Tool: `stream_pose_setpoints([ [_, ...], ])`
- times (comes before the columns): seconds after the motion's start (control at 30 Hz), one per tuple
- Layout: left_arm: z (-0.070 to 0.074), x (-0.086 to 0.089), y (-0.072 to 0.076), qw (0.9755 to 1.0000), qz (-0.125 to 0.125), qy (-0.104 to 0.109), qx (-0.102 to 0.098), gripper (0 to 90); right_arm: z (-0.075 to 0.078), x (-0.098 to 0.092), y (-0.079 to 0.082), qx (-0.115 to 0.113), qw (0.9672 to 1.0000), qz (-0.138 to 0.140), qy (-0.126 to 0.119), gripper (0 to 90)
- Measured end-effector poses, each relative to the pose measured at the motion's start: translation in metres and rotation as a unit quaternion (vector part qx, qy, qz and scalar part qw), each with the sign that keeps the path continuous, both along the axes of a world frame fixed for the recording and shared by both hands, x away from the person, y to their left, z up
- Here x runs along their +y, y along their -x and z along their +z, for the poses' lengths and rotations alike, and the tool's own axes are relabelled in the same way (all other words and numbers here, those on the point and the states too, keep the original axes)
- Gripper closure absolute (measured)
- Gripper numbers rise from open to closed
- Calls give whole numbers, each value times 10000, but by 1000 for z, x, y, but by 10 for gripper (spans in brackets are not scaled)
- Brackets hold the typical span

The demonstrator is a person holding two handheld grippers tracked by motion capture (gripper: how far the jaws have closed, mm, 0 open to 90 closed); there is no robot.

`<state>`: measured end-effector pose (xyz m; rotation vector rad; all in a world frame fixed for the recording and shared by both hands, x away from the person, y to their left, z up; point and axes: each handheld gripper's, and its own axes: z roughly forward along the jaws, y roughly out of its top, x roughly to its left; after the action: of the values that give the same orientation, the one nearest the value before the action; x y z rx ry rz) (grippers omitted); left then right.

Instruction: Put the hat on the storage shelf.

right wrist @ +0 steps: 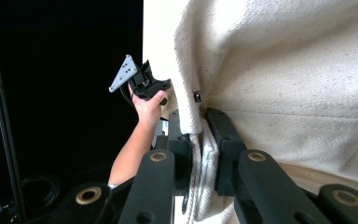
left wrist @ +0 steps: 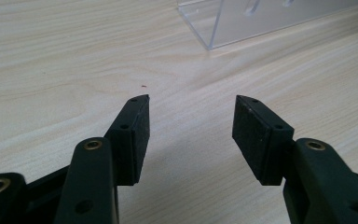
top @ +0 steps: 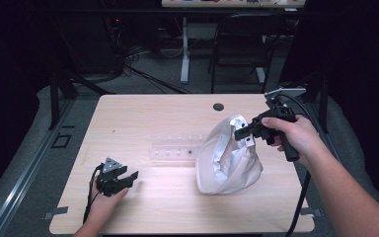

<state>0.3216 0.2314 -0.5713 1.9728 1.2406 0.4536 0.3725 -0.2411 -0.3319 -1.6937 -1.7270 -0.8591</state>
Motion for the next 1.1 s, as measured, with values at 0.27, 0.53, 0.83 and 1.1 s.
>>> stream_pose_setpoints([
  [0.27,0,-1,0,10000,-17,-4,8,467,9,4,-9,-89,9999,-60,-87,810],
  [0.53,0,-1,-1,10000,-61,-9,71,467,20,8,-20,-176,9997,-136,-103,810],
  [0.83,0,-2,0,10000,-88,14,9,466,26,14,-33,-277,9992,-282,-89,810],
  [1.1,4,-7,2,9997,-219,1,-105,464,22,22,-48,-279,9988,-401,-48,810],
])
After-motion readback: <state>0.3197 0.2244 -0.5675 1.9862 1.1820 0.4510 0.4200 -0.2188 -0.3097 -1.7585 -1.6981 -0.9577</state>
